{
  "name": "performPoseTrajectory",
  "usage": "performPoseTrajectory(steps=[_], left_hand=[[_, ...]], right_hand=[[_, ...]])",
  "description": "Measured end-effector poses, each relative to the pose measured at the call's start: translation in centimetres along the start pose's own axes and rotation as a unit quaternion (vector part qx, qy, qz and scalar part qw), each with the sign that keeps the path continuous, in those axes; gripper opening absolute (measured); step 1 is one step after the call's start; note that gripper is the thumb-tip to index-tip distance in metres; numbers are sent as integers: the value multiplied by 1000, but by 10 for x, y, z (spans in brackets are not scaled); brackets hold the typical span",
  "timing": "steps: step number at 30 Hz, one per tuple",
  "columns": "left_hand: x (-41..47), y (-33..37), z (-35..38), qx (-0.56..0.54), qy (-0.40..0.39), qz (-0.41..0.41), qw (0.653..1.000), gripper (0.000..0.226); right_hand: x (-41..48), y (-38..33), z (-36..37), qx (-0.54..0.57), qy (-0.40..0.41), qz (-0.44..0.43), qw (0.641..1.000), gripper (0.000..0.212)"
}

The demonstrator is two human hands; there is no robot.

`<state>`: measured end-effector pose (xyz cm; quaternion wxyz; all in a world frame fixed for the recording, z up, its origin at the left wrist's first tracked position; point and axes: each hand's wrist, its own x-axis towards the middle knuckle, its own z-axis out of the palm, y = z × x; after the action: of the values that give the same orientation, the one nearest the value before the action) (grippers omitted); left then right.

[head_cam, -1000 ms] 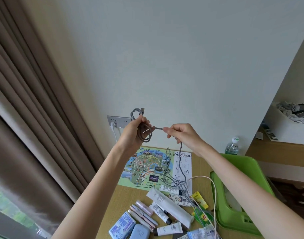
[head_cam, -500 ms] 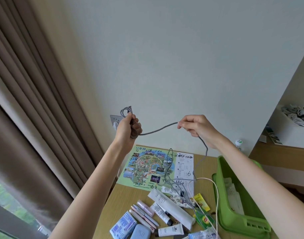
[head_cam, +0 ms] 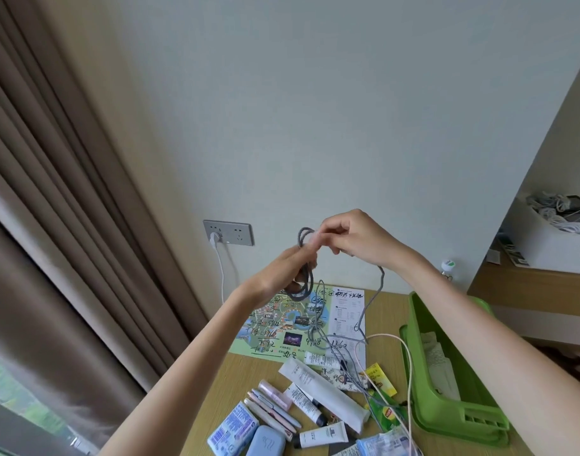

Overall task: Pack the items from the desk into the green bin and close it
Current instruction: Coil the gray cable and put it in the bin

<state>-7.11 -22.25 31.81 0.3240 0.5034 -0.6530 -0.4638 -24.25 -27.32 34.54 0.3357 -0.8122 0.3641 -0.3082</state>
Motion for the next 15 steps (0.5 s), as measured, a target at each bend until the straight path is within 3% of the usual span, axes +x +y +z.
performPoseTrajectory(steps=[2, 8, 11, 15], left_hand=[[-2, -1, 5, -2, -40, -8, 999, 31], [0, -2, 11, -91, -68, -28, 993, 31], [1, -3, 4, -147, -23, -23, 989, 32], [9, -6, -4, -167, 97, -16, 981, 31]], right_hand=[[0, 1, 0, -6, 6, 5, 1000, 15], [-5, 12, -6, 60, 54, 67, 994, 25], [-14, 25, -14, 120, 41, 110, 986, 34], [-22, 33, -7, 104, 47, 116, 987, 39]])
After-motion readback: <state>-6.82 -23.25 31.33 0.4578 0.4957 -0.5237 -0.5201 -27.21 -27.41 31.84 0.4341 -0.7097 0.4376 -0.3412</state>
